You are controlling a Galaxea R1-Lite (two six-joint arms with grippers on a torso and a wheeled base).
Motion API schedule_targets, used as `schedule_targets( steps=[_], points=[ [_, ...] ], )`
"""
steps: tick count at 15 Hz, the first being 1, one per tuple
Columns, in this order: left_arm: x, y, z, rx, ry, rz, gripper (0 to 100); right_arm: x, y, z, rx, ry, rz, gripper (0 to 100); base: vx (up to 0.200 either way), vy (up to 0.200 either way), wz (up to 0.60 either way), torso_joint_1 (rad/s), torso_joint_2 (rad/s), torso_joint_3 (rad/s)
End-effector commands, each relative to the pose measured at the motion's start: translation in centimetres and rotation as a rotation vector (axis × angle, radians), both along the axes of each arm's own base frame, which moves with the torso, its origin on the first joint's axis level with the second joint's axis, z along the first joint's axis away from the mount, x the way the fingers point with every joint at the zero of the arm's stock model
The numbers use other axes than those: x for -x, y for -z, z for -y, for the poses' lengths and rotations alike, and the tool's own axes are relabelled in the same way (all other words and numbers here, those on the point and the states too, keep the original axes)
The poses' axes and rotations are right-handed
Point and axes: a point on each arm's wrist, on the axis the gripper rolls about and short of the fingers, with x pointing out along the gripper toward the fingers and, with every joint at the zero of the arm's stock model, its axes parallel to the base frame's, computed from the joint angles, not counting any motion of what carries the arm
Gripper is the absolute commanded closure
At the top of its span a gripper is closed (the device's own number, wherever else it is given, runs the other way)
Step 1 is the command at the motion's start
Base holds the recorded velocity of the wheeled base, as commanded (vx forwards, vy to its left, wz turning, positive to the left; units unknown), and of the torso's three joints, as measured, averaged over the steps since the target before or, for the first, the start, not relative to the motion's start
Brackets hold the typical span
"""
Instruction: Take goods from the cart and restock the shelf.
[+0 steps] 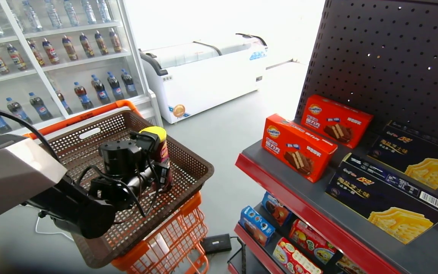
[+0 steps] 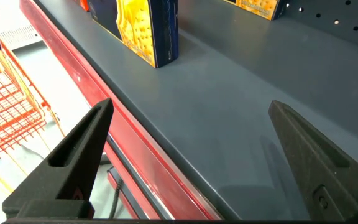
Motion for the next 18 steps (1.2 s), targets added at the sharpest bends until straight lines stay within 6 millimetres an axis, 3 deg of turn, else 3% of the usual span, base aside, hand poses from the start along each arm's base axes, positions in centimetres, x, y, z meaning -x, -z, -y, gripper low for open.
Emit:
schedule_targets(
  steps=[1, 7, 13, 16, 18],
  points=[
    [1.1, -4.8, -0.3, 0.036, -0.003, 0.063, 100, 0.0, 0.0, 0.0, 0.000, -0.001, 0.000, 0, 0.000, 0.000, 0.00, 0.000, 0.00, 0.000],
    [2.8, -11.4, 1.1, 0.085, 0.051, 0.161, 100, 0.0, 0.0, 0.0, 0.001, -0.001, 0.000, 0, 0.000, 0.000, 0.00, 0.000, 0.00, 0.000],
    [6.8, -14.8, 3.4, 0.140, 0.291, 0.128, 100, 0.0, 0.0, 0.0, 0.001, -0.001, 0.000, 0, 0.000, 0.000, 0.00, 0.000, 0.00, 0.000],
    [8.5, -16.1, 3.0, 0.164, 0.335, 0.128, 100, 0.0, 0.0, 0.0, 0.000, -0.001, 0.000, 0, 0.000, 0.000, 0.00, 0.000, 0.00, 0.000],
    [10.0, -16.7, 2.7, 0.173, 0.466, 0.123, 100, 0.0, 0.0, 0.0, 0.000, -0.001, 0.000, 0, 0.000, 0.000, 0.00, 0.000, 0.00, 0.000]
  ],
)
